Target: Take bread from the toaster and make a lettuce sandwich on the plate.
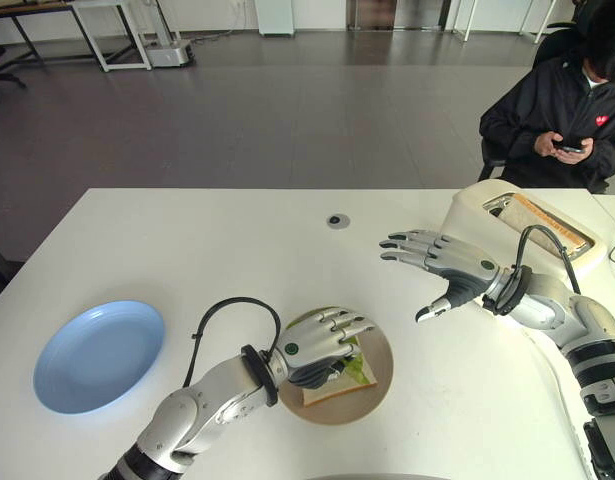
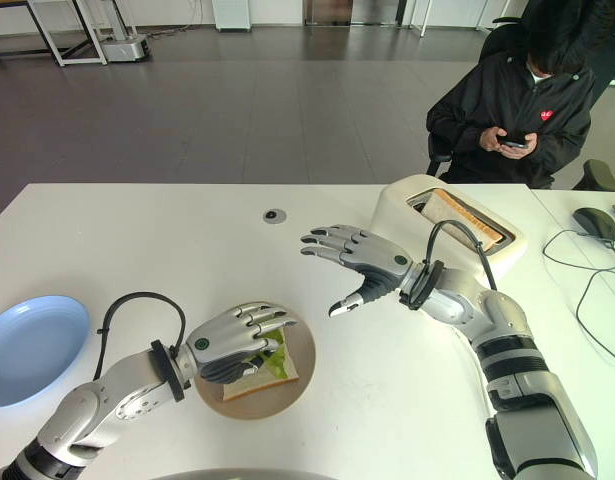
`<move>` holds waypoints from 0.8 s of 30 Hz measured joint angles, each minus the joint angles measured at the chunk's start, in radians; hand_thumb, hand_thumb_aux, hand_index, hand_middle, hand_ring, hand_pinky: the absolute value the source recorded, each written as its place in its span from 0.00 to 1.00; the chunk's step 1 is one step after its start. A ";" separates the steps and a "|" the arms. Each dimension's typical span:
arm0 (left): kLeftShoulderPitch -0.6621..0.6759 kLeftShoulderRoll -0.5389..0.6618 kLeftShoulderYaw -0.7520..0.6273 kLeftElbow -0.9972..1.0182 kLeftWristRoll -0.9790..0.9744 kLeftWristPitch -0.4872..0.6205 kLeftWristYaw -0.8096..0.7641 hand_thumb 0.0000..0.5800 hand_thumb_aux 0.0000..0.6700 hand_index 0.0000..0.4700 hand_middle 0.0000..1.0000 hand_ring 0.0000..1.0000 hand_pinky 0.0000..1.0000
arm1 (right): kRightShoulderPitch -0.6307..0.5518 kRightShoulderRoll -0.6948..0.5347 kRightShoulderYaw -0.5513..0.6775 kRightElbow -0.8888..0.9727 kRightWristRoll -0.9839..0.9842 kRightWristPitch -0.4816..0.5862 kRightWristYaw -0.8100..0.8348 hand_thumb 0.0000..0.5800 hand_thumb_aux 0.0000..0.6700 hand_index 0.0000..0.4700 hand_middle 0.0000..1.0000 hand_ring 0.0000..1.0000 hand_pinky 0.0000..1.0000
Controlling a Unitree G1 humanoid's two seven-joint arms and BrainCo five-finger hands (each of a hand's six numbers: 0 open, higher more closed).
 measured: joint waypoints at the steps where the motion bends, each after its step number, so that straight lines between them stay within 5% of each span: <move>1: 0.004 -0.001 0.000 -0.004 -0.001 0.001 -0.005 1.00 1.00 1.00 0.00 0.00 0.00 | 0.000 -0.003 0.004 0.000 0.000 0.000 -0.002 0.00 0.00 0.00 0.00 0.00 0.00; 2: 0.009 -0.001 0.000 -0.007 -0.002 0.001 -0.012 0.94 0.76 0.76 0.00 0.00 0.00 | 0.000 -0.004 0.005 0.000 0.000 0.000 -0.003 0.00 0.00 0.00 0.00 0.00 0.00; 3: 0.012 0.000 0.001 -0.006 -0.002 0.001 -0.019 0.76 0.51 0.51 0.00 0.00 0.00 | 0.000 -0.006 0.006 0.000 0.000 -0.001 -0.004 0.00 0.00 0.00 0.00 0.00 0.00; 4: 0.016 0.001 0.002 -0.005 -0.003 0.001 -0.027 0.28 0.15 0.15 0.00 0.00 0.00 | 0.000 -0.007 0.007 -0.001 0.000 -0.001 -0.004 0.00 0.00 0.00 0.00 0.00 0.00; 5: 0.021 0.003 0.003 0.000 -0.003 0.001 -0.032 0.00 0.00 0.00 0.00 0.00 0.00 | 0.000 -0.009 0.010 -0.001 0.000 -0.001 -0.003 0.00 0.00 0.00 0.00 0.00 0.00; 19: 0.033 0.046 0.081 -0.003 -0.083 -0.025 -0.073 0.03 0.02 0.02 0.00 0.00 0.00 | 0.014 -0.030 0.019 -0.034 0.002 -0.005 0.011 0.00 0.00 0.00 0.00 0.00 0.00; 24: 0.015 0.028 0.190 -0.035 -0.282 -0.057 -0.025 0.00 0.00 0.00 0.00 0.00 0.00 | 0.020 -0.079 -0.138 -0.175 0.009 0.150 -0.014 0.00 0.00 0.00 0.00 0.00 0.00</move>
